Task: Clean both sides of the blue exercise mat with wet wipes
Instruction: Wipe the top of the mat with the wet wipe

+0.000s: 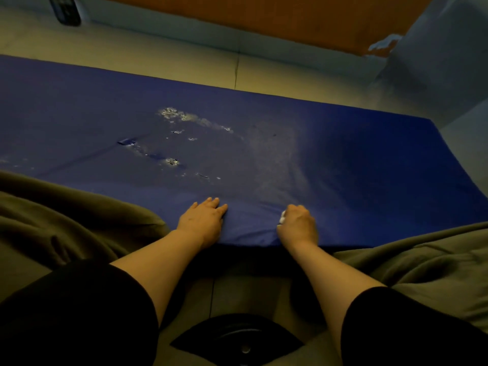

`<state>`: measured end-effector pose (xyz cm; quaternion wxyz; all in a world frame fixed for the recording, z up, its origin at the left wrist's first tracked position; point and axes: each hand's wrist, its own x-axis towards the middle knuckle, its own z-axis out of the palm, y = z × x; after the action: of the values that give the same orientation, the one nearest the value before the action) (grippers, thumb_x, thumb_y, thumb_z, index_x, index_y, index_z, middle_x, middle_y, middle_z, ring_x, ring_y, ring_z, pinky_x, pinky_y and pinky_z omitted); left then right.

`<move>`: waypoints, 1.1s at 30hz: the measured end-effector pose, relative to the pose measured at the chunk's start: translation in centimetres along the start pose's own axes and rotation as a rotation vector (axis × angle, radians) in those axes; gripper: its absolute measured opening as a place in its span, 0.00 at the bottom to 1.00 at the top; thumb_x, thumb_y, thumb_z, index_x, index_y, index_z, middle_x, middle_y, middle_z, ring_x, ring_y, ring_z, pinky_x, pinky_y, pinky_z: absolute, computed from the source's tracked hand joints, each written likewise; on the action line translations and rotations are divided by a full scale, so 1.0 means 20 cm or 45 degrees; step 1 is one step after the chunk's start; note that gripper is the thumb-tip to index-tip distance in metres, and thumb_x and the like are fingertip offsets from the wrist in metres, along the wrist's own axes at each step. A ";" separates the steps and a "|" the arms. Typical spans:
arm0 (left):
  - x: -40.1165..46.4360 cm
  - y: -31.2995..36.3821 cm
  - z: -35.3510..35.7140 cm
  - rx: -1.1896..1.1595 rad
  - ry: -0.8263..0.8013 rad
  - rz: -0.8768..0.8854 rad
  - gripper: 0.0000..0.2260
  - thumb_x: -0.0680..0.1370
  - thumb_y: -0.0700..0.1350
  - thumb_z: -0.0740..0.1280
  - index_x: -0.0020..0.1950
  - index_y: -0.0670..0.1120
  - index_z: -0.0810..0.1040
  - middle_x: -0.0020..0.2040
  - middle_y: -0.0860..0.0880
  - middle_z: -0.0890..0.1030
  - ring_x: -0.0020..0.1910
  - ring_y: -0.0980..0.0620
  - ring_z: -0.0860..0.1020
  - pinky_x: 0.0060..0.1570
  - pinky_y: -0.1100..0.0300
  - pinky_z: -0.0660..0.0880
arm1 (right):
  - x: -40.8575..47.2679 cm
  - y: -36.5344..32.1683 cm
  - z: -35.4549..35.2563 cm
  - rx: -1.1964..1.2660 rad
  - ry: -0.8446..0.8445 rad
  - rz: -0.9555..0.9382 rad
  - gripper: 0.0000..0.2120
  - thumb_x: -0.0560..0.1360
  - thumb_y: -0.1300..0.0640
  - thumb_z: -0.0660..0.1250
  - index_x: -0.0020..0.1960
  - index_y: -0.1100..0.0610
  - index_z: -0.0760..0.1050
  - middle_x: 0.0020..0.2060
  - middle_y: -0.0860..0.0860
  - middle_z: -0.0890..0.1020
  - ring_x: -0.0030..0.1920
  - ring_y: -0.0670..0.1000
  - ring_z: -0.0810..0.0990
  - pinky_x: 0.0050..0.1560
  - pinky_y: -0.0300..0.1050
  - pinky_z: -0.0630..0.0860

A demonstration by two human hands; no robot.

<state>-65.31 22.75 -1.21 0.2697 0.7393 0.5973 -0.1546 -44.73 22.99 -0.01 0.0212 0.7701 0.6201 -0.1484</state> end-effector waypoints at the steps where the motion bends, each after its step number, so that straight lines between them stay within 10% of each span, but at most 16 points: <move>1: 0.00 0.00 0.00 -0.009 0.010 -0.006 0.23 0.85 0.47 0.50 0.80 0.47 0.49 0.80 0.47 0.48 0.78 0.47 0.48 0.76 0.48 0.48 | 0.01 -0.01 0.00 -0.004 0.006 0.021 0.09 0.76 0.62 0.60 0.54 0.62 0.73 0.56 0.60 0.74 0.54 0.62 0.76 0.51 0.49 0.73; 10: 0.03 0.02 0.04 -0.015 0.101 -0.069 0.24 0.84 0.47 0.53 0.79 0.47 0.51 0.80 0.47 0.50 0.78 0.48 0.49 0.75 0.47 0.47 | -0.11 -0.39 0.14 0.243 -0.168 -0.472 0.08 0.75 0.60 0.61 0.51 0.61 0.75 0.51 0.59 0.75 0.50 0.61 0.76 0.45 0.46 0.69; 17: 0.05 -0.02 0.05 -0.065 0.145 -0.114 0.23 0.85 0.48 0.50 0.80 0.47 0.50 0.80 0.47 0.48 0.78 0.48 0.47 0.75 0.47 0.44 | 0.12 -0.12 0.09 0.144 0.064 0.001 0.08 0.75 0.62 0.61 0.52 0.63 0.74 0.54 0.61 0.74 0.52 0.63 0.75 0.50 0.50 0.72; 25: 0.09 0.00 0.06 -0.051 0.141 -0.159 0.24 0.84 0.47 0.51 0.80 0.47 0.50 0.80 0.47 0.49 0.78 0.49 0.46 0.75 0.47 0.44 | 0.08 -0.38 0.20 0.257 -0.124 -0.438 0.07 0.74 0.63 0.62 0.50 0.62 0.75 0.51 0.60 0.75 0.50 0.61 0.76 0.47 0.48 0.71; 33: 0.09 -0.01 0.04 -0.135 0.199 -0.151 0.23 0.85 0.47 0.50 0.79 0.46 0.51 0.80 0.48 0.51 0.78 0.50 0.48 0.75 0.48 0.43 | 0.31 -0.20 0.14 0.200 0.061 0.059 0.09 0.75 0.63 0.60 0.53 0.65 0.73 0.55 0.63 0.72 0.52 0.65 0.74 0.52 0.52 0.71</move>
<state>-65.07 23.77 -2.93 0.2514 0.6971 0.6666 -0.0804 -48.05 29.18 -3.54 -0.0506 0.7868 0.5889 -0.1777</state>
